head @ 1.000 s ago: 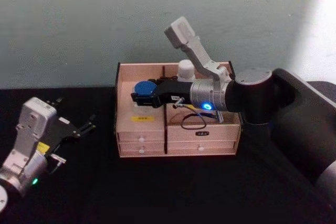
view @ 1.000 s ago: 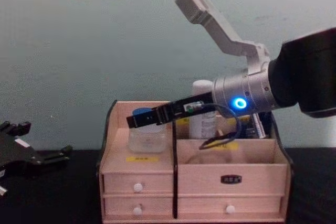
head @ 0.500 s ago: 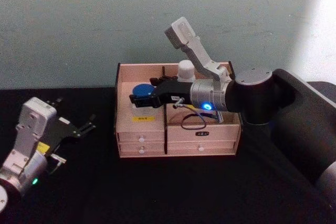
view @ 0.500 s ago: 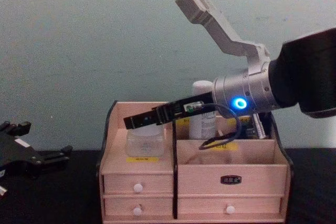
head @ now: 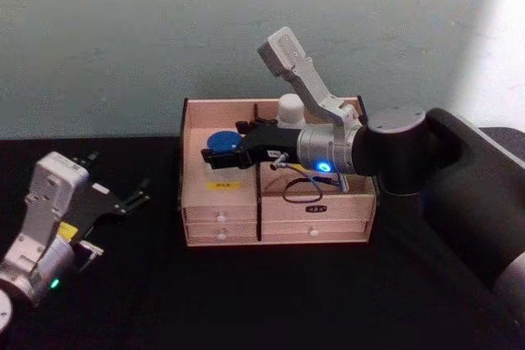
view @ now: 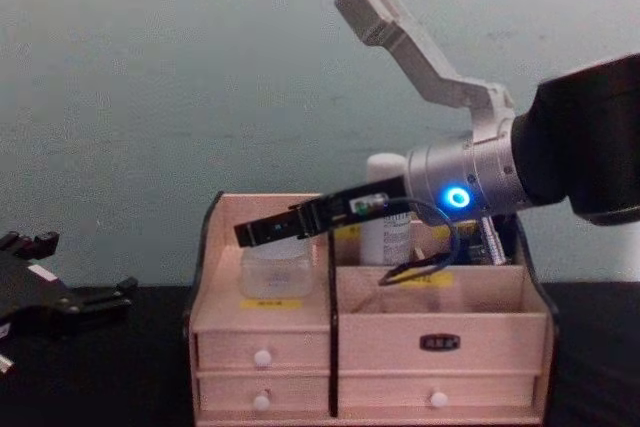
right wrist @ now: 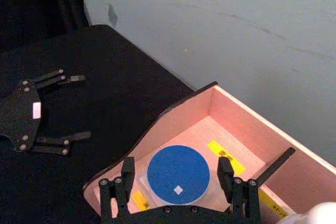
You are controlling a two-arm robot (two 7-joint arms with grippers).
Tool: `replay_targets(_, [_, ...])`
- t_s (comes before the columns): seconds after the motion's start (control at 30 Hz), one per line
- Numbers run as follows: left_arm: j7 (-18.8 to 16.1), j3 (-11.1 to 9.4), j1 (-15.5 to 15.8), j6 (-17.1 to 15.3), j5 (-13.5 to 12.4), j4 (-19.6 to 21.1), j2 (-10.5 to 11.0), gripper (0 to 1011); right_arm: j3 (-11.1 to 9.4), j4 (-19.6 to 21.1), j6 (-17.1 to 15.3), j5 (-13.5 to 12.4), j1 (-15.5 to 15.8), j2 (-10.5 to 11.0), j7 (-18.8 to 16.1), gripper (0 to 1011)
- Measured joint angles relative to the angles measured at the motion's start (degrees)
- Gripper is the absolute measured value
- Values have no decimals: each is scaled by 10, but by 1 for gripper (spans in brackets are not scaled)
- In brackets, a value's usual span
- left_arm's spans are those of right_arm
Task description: Pick up the facial cleanser and watermelon frost from the table and place them into the tiered storage box.
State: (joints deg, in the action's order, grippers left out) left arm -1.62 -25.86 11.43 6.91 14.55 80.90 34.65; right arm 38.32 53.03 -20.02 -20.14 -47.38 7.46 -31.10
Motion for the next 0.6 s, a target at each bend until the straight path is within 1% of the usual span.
replay_targets(0.07, [0,0,0,0,0,0,0,1001,-1,3,-1,-1,1,1,-1,1003])
replay_targets(0.27, [0,0,0,0,0,0,0,1001,-14,43,-9,-8,17,14,-6,1002])
replay_targets(0.33, [0,0,0,0,0,0,0,1002,-20,74,-15,-14,28,24,-6,1002])
replay_targets(0.37, [0,0,0,0,0,0,0,1002,-20,74,-15,-14,28,24,-6,1002])
replay_targets(0.4, [0,0,0,0,0,0,0,1001,-22,83,-16,-16,31,27,-6,1002])
replay_targets(0.47, [0,0,0,0,0,0,0,1001,-29,117,-22,-24,43,39,-3,1003])
replay_targets(0.57, [0,0,0,0,0,0,0,1002,-35,146,-26,-32,54,50,1,1002])
replay_targets(0.6, [0,0,0,0,0,0,0,1001,-40,163,-27,-37,62,57,4,1002])
